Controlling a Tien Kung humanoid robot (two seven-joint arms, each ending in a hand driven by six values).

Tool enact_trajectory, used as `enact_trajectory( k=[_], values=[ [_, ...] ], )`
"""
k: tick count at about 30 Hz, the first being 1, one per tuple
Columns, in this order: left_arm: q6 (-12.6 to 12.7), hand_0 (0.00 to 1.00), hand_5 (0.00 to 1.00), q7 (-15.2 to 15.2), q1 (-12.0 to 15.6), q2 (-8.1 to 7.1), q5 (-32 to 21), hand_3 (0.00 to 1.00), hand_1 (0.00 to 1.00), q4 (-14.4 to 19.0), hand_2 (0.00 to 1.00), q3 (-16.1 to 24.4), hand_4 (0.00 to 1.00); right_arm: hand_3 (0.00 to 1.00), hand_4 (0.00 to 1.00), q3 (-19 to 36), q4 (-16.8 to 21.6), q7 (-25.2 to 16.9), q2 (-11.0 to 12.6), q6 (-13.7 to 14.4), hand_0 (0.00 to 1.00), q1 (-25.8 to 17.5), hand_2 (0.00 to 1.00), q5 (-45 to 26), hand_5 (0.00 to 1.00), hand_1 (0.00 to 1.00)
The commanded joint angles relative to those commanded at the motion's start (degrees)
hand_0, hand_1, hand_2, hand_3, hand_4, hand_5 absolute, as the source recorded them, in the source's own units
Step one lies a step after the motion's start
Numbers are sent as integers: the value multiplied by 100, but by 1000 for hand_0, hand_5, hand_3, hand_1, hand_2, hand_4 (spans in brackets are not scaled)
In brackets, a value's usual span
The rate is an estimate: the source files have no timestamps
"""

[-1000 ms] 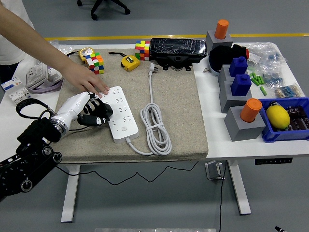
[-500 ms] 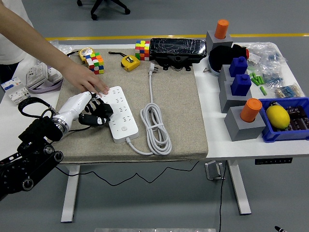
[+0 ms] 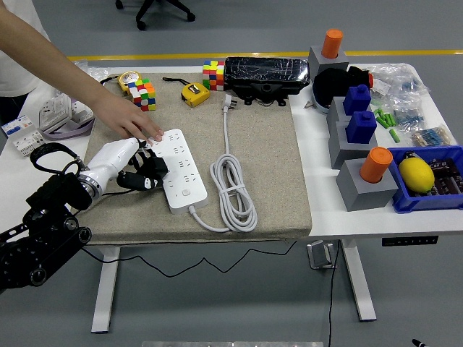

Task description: Put the plug near the board,insert it into the board,press the button,pull the plug out

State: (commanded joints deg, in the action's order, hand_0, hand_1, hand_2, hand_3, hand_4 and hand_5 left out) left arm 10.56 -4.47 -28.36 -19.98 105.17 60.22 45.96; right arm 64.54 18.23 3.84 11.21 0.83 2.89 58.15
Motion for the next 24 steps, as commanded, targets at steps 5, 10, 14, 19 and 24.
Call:
enact_trajectory(
  k=[5,10,14,19,24],
  values=[
    [11,423,70,7,-89,-58,80,481,378,-42,398,-126,594,573,993,10,0,0,-5,0,655,7,660,-4,562,654],
    [55,423,70,9,-132,-74,104,481,378,-70,398,-137,594,573,993,8,-3,3,-1,-1,655,3,660,-5,562,654],
    [42,421,72,6,-149,-80,92,481,380,-83,397,-173,596,573,993,6,1,3,-1,-3,655,4,659,-7,562,654],
    [16,423,76,-1,-152,-80,63,482,382,-86,399,-193,603,573,993,6,7,3,-4,-4,654,6,659,-7,561,654],
    [-3,450,85,-22,-167,-77,61,524,426,-84,453,-185,614,573,992,7,9,4,2,-5,655,9,659,-3,562,654]
  ],
)
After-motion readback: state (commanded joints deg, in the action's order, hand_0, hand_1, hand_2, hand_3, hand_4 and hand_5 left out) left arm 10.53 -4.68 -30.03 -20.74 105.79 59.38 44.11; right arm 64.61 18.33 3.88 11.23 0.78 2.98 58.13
